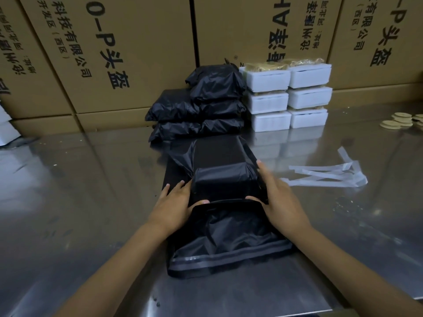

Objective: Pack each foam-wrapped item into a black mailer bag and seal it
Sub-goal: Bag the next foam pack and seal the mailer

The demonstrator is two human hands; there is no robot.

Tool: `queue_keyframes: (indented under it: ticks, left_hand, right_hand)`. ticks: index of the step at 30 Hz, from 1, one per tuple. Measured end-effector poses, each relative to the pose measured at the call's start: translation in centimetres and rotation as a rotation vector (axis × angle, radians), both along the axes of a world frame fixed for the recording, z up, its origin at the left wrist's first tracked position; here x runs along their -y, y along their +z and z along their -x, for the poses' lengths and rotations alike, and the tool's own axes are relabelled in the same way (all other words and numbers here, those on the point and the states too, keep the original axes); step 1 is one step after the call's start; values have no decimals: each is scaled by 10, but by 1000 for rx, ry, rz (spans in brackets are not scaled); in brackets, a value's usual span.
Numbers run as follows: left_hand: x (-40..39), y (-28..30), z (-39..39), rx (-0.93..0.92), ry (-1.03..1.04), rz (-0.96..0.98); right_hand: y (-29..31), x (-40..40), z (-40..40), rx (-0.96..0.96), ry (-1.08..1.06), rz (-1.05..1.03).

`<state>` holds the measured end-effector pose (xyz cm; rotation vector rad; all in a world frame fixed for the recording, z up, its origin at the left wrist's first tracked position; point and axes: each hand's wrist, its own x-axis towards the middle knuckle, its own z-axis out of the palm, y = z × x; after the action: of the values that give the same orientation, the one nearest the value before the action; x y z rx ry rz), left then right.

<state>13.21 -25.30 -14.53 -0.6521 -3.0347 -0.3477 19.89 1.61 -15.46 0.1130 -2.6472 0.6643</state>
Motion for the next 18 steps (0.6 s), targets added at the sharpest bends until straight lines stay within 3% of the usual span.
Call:
queue_keyframes:
  ticks: [4,6,8,14,18]
  left_hand:
    - [26,7,-13,-302,-95,-17]
    - [43,10,-20,-428,-229,-20]
    - [59,10,-27,-389,-328,83]
    - [64,15,-46,-457,-495,276]
    - [60,8,-45,-383,-511,167]
  right_hand:
    - [3,-26,-18,-239,56,-347]
    - [6,-44,-25,-190,138,-525]
    - [10,-55,-32,-102,236,-627]
    - [18,-53,-43,-23,378,-570]
    - [11,-51,-47,-12,352,-487]
